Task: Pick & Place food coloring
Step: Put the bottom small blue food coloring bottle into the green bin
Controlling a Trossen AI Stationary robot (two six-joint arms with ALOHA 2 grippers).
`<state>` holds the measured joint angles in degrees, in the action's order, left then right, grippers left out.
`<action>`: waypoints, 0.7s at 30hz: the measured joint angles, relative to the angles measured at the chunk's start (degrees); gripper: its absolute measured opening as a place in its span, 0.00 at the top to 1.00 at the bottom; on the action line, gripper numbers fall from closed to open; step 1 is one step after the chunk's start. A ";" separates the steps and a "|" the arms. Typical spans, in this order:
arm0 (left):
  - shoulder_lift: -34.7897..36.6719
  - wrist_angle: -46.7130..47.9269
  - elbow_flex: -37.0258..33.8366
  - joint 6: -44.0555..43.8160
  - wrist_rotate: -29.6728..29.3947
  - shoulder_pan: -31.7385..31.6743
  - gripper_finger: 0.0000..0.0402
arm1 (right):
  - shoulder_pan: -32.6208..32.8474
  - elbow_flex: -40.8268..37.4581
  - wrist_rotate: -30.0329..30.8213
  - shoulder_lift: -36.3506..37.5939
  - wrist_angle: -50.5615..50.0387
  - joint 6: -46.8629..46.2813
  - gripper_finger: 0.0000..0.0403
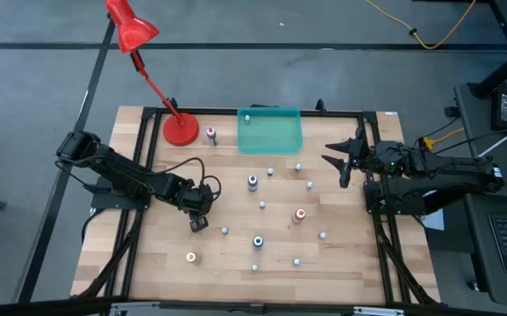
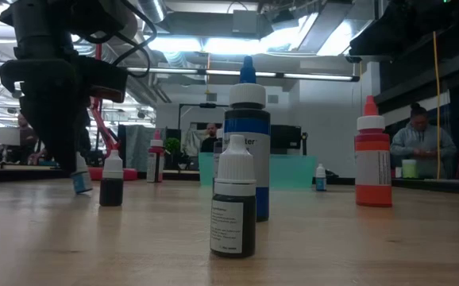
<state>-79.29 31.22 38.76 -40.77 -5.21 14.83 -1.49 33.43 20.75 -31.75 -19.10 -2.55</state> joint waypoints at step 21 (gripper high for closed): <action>0.00 -4.10 -0.04 2.12 -1.50 0.00 0.59 | -0.01 0.00 0.00 -0.02 -0.02 -0.05 0.56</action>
<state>-79.29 27.12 38.72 -38.65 -6.71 14.83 -1.50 33.43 20.75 -31.77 -19.11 -2.60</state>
